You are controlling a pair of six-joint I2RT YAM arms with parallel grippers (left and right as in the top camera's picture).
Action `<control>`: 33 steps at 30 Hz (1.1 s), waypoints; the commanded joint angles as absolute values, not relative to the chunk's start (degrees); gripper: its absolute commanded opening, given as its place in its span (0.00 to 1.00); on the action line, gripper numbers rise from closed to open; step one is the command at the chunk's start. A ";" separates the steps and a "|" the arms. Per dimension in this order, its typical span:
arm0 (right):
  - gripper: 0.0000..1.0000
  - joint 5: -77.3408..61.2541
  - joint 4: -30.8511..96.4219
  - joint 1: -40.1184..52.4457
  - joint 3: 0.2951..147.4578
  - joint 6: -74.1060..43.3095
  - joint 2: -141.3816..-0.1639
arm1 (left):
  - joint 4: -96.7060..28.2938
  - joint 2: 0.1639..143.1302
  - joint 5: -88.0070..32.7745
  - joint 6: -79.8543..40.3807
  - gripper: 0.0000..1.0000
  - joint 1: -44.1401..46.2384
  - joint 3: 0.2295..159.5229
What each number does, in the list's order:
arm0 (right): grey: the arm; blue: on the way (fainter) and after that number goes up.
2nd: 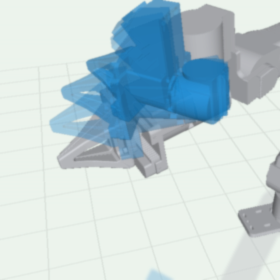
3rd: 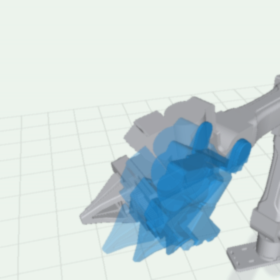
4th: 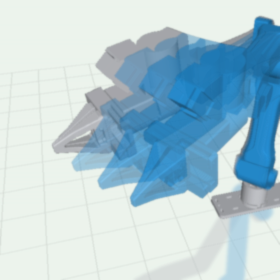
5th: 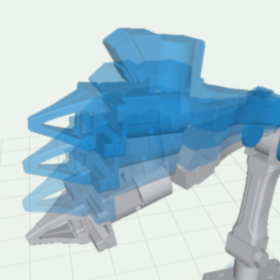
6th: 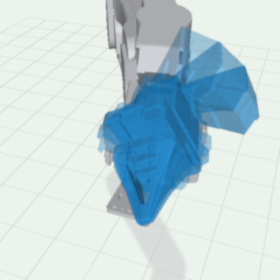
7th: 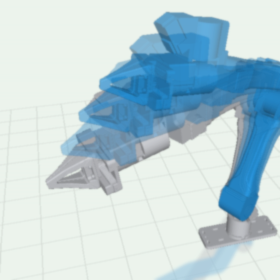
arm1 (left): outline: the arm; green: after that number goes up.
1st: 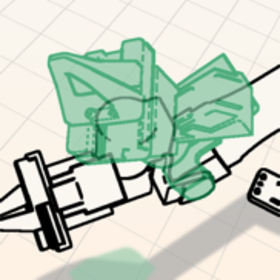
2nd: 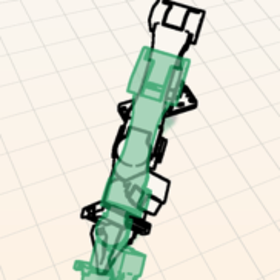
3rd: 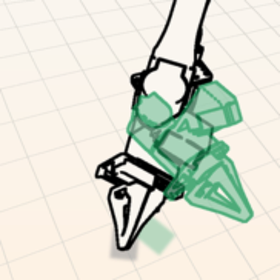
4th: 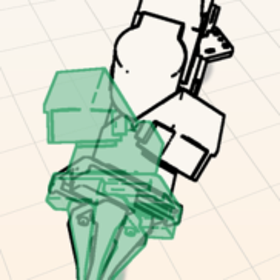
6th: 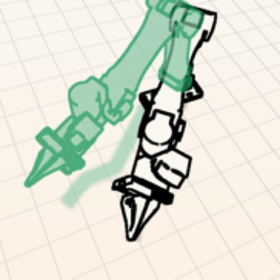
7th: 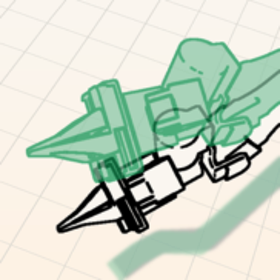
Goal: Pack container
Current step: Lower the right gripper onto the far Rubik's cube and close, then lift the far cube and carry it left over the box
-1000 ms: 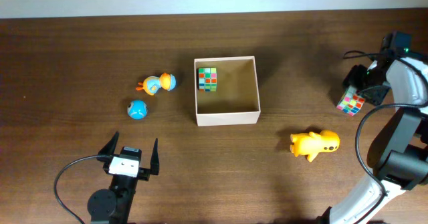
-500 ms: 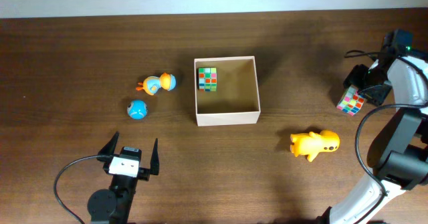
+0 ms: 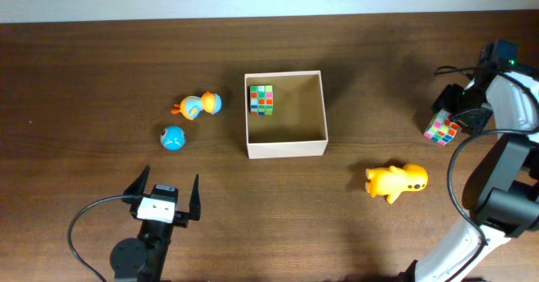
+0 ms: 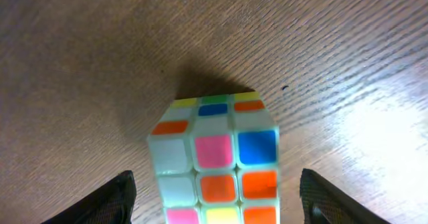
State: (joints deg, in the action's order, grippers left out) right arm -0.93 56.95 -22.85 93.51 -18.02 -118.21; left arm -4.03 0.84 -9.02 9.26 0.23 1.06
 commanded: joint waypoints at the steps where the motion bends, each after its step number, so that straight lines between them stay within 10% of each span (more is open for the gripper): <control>1: 0.73 0.23 56.53 -22.90 93.14 -18.28 -120.68 | -4.03 0.30 -8.80 9.98 0.99 -0.08 0.64; 33: 0.68 0.23 53.06 -22.90 90.45 -18.04 -122.26 | -4.03 0.30 -8.80 9.98 0.99 -0.08 0.64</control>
